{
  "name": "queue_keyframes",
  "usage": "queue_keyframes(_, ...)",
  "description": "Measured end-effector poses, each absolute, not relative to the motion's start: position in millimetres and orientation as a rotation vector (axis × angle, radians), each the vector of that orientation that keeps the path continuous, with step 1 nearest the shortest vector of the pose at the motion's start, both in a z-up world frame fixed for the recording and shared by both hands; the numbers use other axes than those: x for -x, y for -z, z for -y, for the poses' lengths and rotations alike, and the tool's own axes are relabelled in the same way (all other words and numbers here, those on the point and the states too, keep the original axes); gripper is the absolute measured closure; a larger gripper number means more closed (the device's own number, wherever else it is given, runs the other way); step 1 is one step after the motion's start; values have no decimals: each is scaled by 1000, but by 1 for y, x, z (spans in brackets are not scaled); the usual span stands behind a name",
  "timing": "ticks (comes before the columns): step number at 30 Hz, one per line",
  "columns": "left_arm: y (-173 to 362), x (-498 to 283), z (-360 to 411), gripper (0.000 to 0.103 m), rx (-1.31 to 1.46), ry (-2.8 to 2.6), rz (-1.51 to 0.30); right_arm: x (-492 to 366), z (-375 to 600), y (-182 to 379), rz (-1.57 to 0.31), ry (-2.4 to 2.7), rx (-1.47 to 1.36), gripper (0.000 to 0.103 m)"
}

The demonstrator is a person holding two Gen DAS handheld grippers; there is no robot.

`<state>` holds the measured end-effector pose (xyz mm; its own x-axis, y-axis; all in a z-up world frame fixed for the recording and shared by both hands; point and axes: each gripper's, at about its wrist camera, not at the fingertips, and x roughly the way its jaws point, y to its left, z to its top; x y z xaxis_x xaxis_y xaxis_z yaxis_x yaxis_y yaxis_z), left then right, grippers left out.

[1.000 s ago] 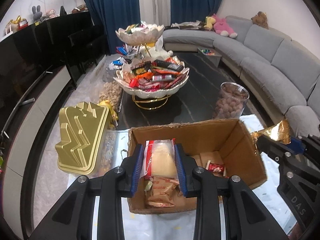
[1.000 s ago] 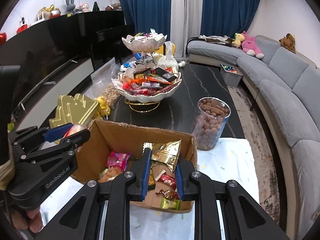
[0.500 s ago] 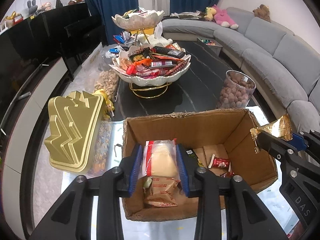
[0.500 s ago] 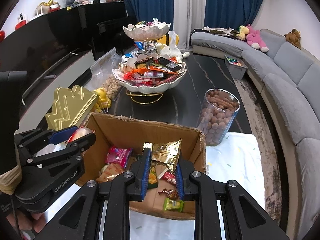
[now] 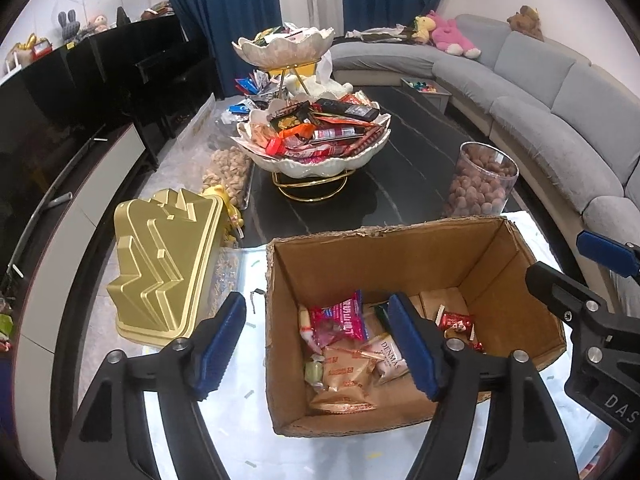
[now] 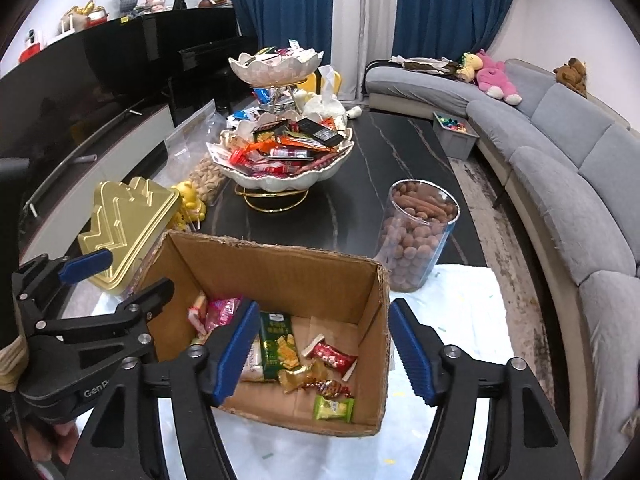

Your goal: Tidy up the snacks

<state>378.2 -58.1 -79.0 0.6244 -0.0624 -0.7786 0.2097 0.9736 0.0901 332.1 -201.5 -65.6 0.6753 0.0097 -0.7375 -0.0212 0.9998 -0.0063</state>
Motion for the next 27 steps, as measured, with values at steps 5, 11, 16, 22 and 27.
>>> queue_keyframes(5,78,-377,57,23,-173,160,-884,-331,202,63,-826,-11,12,29)
queue_keyframes(11,71,-371,55,18,-168,157,-872,-326,205,57,-811,2,0,28)
queue_keyframes(16,63,-359,54,17,-168,153,-860,-315,206,49,-795,10,-9,28)
queue_keyframes(22,52,-338,51,17,-160,141,-858,-296,208,40,-772,17,-14,28)
queue_keyframes(27,48,-320,50,16,-153,141,-858,-280,211,36,-766,30,-24,28)
